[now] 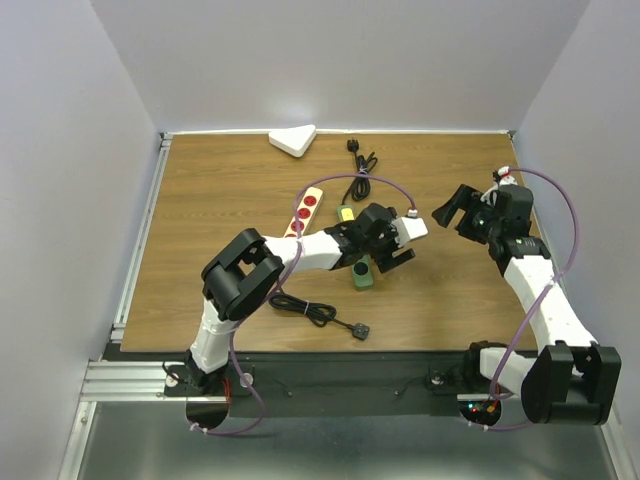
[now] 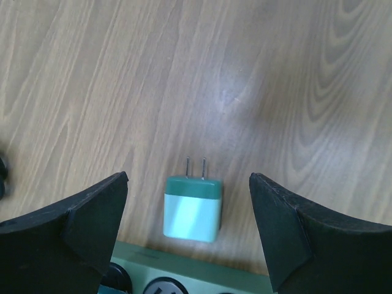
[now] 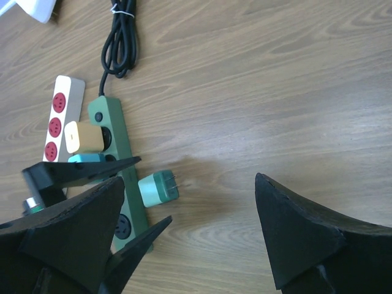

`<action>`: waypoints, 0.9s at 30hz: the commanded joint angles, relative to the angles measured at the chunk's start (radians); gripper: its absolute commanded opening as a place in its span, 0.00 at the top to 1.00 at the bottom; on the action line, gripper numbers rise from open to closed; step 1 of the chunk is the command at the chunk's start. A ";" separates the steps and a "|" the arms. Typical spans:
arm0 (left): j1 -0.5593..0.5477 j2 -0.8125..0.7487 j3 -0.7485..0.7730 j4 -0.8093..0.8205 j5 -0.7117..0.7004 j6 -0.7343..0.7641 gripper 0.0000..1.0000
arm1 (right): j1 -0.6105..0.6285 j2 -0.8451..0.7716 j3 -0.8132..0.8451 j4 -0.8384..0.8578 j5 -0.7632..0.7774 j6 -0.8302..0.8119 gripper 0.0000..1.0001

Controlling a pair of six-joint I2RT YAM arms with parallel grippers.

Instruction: Insert the plug

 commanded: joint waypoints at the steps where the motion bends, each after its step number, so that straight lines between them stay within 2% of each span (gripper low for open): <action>1: 0.000 0.026 0.052 -0.024 -0.032 0.057 0.08 | -0.015 -0.032 -0.020 0.053 -0.045 -0.012 0.08; 10: 0.017 0.054 0.072 -0.099 -0.015 0.041 0.09 | -0.026 -0.037 -0.020 0.055 -0.061 -0.012 0.08; 13: 0.035 0.080 0.100 -0.132 -0.009 0.001 0.25 | -0.027 -0.045 -0.020 0.055 -0.056 -0.013 0.08; 14: 0.038 0.087 0.103 -0.135 -0.002 -0.019 0.43 | -0.027 -0.051 -0.022 0.052 -0.052 -0.016 0.08; 16: 0.043 0.092 0.104 -0.139 0.012 -0.038 0.58 | -0.029 -0.068 -0.026 0.052 -0.038 -0.024 0.08; 17: 0.049 0.095 0.107 -0.148 0.026 -0.056 0.69 | -0.029 -0.074 -0.028 0.053 -0.030 -0.027 0.08; 19: 0.054 0.097 0.127 -0.155 0.061 -0.086 0.83 | -0.029 -0.091 -0.029 0.055 -0.028 -0.032 0.08; 20: 0.057 0.095 0.135 -0.155 0.078 -0.105 0.95 | -0.029 -0.098 -0.028 0.053 -0.028 -0.033 0.08; 21: 0.064 0.091 0.144 -0.157 0.095 -0.122 1.00 | -0.029 -0.104 -0.025 0.053 -0.028 -0.041 0.09; 25: 0.078 0.052 0.205 -0.157 0.150 -0.263 1.00 | -0.029 -0.158 -0.012 0.066 -0.019 -0.075 0.10; 27: 0.097 0.008 0.242 -0.127 0.146 -0.420 1.00 | -0.029 -0.196 -0.003 0.078 -0.022 -0.096 0.12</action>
